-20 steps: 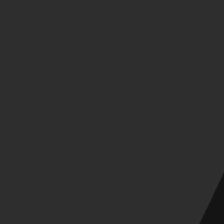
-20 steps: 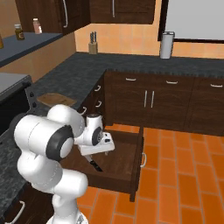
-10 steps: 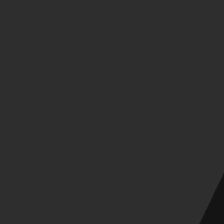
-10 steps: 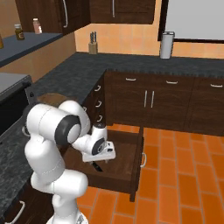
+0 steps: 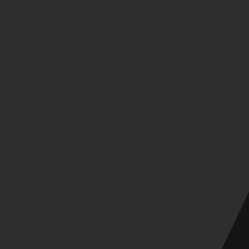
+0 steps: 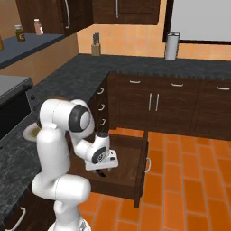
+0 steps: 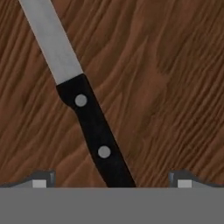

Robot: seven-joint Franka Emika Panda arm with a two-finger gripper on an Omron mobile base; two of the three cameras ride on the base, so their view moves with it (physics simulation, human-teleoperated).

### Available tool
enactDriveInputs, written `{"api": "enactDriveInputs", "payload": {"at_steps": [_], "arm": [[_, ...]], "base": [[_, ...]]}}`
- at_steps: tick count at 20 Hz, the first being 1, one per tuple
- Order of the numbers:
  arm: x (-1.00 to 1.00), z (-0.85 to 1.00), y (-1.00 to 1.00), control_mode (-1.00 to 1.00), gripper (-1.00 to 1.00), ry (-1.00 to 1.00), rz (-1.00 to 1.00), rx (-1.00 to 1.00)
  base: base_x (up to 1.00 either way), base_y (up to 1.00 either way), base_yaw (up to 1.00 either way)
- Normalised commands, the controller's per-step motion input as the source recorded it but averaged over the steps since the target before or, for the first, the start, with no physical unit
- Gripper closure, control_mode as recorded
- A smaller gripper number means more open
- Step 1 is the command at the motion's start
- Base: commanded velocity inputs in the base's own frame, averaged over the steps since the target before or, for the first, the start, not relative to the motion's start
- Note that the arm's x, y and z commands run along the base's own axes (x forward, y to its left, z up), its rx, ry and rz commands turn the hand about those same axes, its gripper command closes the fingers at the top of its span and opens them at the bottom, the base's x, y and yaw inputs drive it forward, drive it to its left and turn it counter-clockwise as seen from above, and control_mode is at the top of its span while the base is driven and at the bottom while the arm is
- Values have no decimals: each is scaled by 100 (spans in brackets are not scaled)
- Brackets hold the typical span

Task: Pick up the knife from the drawer and place it on the cutting board. Then place the meat from the plate to the cutting board.

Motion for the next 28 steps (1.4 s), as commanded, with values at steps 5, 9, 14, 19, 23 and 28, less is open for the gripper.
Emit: {"api": "enactDriveInputs", "payload": {"at_steps": [5,9,14,19,23,28], "arm": [[43,-37,1,-100,-100,1,0,0],[16,-62,0,-100,-100,10,0,0],[4,-47,0,-100,100,7,0,0],[0,2,0,-100,100,0,0,0],[-13,51,-4,-100,100,-3,-5,0],[-28,100,-14,-100,100,-15,-11,0]], "base": [[0,0,0],[0,0,0],[0,0,0],[0,0,0],[0,0,0],[0,0,0]]}}
